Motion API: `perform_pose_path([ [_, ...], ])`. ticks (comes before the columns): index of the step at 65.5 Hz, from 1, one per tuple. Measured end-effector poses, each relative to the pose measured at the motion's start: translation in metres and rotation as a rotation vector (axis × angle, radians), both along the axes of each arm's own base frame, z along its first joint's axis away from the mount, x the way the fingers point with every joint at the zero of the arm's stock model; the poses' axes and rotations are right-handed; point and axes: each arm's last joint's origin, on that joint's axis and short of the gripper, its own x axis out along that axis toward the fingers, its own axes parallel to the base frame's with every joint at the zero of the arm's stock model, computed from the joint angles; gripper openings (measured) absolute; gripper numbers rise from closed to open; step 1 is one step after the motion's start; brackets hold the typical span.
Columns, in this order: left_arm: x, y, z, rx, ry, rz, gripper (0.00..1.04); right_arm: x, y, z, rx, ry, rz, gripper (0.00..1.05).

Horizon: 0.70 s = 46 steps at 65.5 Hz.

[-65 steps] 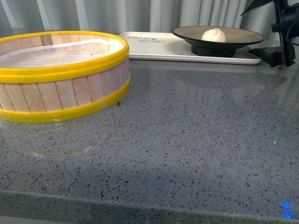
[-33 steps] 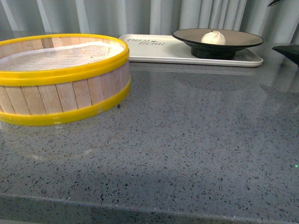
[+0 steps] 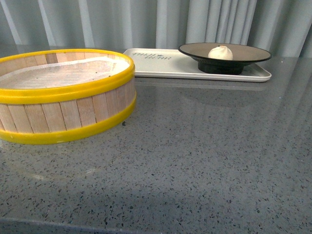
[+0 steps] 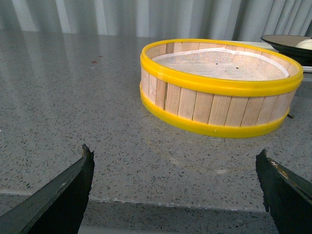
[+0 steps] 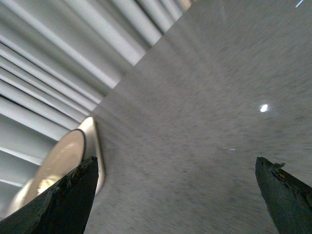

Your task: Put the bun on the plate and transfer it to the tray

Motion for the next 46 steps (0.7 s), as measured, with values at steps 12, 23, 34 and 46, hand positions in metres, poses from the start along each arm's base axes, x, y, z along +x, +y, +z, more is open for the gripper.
perform_pose_path([
  [12,0.0,0.0,0.0,0.0,0.0,0.0,0.98,-0.049,0.021,-0.009,-0.424,0.038,-0.129,0.96],
  [23,0.0,0.0,0.0,0.0,0.0,-0.001,0.98,-0.067,0.041,-0.032,-0.512,0.021,0.227,0.78],
  [34,0.0,0.0,0.0,0.0,0.0,0.001,0.98,-0.076,0.069,-0.065,-0.504,-0.017,0.408,0.5],
  [46,0.0,0.0,0.0,0.0,0.0,0.0,0.98,-0.082,0.078,-0.08,-0.504,-0.019,0.409,0.14],
])
